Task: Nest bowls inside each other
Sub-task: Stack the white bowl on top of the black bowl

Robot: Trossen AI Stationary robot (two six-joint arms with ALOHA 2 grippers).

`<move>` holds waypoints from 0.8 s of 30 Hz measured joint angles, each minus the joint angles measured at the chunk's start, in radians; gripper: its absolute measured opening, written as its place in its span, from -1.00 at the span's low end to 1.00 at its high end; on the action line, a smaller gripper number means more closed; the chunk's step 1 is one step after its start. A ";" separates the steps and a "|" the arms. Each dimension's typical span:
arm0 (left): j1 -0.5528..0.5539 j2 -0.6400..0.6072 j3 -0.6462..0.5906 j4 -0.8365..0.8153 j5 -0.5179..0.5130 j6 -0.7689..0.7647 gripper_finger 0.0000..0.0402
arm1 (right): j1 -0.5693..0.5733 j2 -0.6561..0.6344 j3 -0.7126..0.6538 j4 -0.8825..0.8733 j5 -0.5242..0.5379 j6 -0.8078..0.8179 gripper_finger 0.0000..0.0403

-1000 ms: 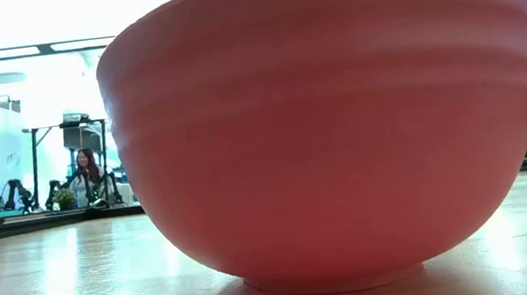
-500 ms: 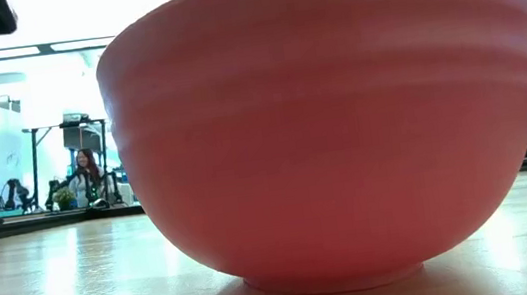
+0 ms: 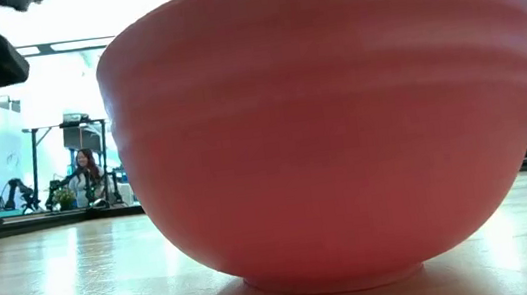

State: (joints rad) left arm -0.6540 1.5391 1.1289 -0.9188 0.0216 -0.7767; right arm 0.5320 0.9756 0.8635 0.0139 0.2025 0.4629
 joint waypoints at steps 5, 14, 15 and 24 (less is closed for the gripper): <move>0.007 0.000 -0.077 0.051 0.003 -0.003 -0.13 | 0.000 0.000 0.000 0.000 0.000 0.000 -0.65; 0.033 0.000 -0.165 0.131 0.096 -0.002 -0.23 | 0.000 0.000 0.000 0.000 0.009 -0.001 -0.66; 0.034 0.000 -0.169 0.135 0.103 -0.002 -0.30 | -0.001 0.000 0.000 0.000 0.009 -0.001 -0.66; 0.039 0.000 -0.168 0.153 0.127 0.007 -0.96 | -0.003 0.000 0.000 0.000 0.037 -0.003 -0.66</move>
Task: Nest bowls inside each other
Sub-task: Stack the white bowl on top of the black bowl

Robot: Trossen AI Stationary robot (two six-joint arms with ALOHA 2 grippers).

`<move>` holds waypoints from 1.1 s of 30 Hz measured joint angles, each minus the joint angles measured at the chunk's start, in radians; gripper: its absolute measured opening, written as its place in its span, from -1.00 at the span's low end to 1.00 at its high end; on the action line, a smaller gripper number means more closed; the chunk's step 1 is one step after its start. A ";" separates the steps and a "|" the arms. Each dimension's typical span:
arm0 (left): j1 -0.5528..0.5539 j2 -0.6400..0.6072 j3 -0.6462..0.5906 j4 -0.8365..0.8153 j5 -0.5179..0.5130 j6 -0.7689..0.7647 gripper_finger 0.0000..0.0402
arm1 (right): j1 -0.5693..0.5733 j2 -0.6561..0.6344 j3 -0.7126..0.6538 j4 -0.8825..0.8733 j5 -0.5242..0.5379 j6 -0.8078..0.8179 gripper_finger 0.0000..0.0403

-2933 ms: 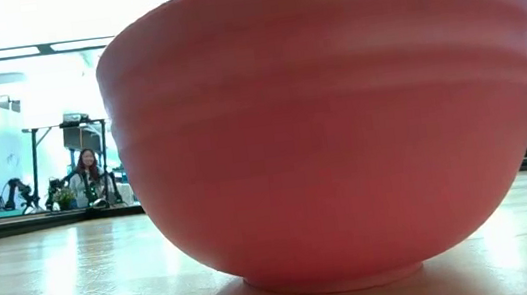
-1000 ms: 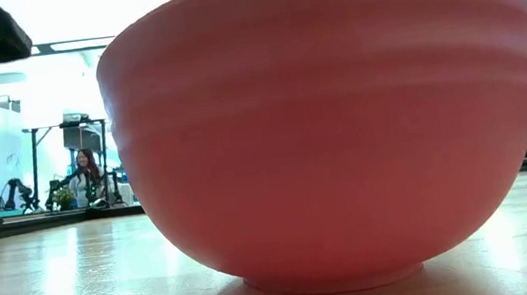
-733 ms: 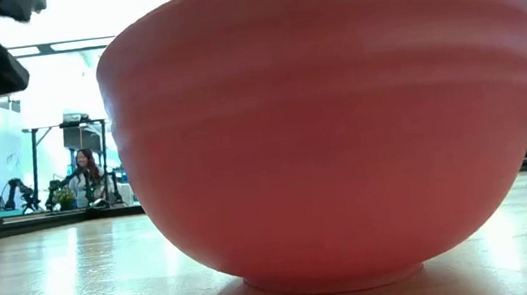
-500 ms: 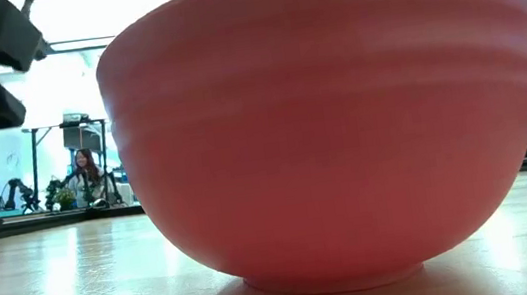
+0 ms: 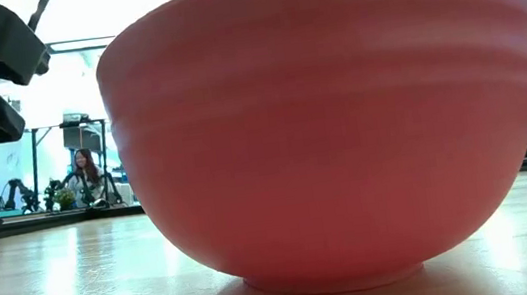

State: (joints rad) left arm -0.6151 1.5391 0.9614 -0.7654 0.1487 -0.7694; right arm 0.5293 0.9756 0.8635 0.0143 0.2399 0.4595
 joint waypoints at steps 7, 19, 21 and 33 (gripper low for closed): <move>0.005 -0.010 0.018 -0.021 0.043 -0.009 -0.99 | -0.012 0.000 0.000 0.000 0.001 -0.007 -0.66; 0.053 -0.128 0.449 -0.568 0.036 -0.010 -1.00 | -0.038 0.000 0.000 0.003 0.000 -0.017 -0.66; 0.061 -0.131 0.561 -0.660 -0.013 -0.010 -1.00 | -0.040 0.000 0.000 0.003 0.000 -0.021 -0.66; 0.156 -0.111 0.840 -0.765 -0.158 -0.045 -1.00 | -0.052 0.000 0.000 0.027 -0.001 -0.067 -0.67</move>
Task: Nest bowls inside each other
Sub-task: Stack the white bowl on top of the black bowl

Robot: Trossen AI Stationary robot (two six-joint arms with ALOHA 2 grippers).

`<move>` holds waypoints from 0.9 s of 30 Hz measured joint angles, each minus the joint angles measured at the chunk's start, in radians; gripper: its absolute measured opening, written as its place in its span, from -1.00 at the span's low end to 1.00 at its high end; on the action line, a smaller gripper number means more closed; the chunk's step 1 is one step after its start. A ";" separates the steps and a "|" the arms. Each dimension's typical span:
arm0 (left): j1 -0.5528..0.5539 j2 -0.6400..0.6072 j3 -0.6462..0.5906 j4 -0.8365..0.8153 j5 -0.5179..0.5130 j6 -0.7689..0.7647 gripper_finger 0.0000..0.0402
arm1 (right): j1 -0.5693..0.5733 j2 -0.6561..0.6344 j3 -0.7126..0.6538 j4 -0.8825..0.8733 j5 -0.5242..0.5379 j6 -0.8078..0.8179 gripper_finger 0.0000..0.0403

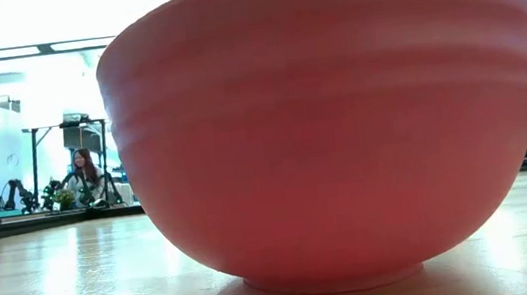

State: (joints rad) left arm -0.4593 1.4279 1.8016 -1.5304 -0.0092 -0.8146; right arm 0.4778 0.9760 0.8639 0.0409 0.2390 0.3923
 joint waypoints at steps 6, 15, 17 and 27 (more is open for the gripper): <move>0.162 0.039 -0.007 0.316 0.152 -0.118 -1.00 | -0.001 0.000 0.000 0.002 0.000 0.013 -0.67; 0.379 0.125 -0.002 0.720 0.246 -0.092 -1.00 | -0.001 0.000 0.000 0.004 -0.002 0.053 -0.66; 0.410 0.155 -0.001 0.732 0.262 -0.088 -1.00 | -0.001 -0.001 0.000 0.009 -0.002 0.053 -0.66; 0.494 0.277 0.057 0.691 0.342 -0.025 -1.00 | 0.000 -0.060 0.000 -0.014 -0.003 0.053 -0.66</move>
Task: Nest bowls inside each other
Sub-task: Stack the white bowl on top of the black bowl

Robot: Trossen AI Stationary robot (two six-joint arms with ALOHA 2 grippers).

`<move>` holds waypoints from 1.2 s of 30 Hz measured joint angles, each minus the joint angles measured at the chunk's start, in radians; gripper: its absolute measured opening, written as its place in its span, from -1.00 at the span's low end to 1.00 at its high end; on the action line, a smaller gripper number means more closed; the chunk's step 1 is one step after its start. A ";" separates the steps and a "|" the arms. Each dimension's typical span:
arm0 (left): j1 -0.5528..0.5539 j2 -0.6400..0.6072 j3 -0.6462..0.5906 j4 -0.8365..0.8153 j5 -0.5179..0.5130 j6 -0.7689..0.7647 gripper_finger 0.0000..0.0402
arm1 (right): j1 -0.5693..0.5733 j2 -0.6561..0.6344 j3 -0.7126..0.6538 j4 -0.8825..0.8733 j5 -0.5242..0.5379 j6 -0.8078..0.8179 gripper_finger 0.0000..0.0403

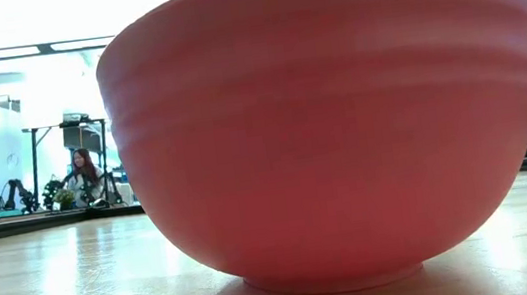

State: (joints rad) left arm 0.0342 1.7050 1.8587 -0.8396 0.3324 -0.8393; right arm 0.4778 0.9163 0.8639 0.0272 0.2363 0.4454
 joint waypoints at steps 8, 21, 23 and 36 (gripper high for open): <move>0.039 0.174 0.262 -0.314 -0.093 0.135 -1.00 | 0.000 -0.083 0.000 -0.031 0.000 0.000 -0.66; 0.045 0.312 0.462 -0.597 -0.192 0.191 -1.00 | 0.000 -0.172 0.001 -0.125 0.000 0.000 -0.66; 0.045 0.312 0.461 -0.600 -0.203 0.191 -1.00 | 0.000 -0.170 0.001 -0.127 0.000 0.000 -0.66; 0.038 0.348 0.453 -0.574 -0.186 0.166 -1.00 | 0.000 -0.147 0.001 -0.129 0.000 -0.030 -0.66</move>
State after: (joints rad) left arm 0.0719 2.0533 2.3116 -1.4139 0.1464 -0.6735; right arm 0.4774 0.7689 0.8646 -0.1018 0.2359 0.4152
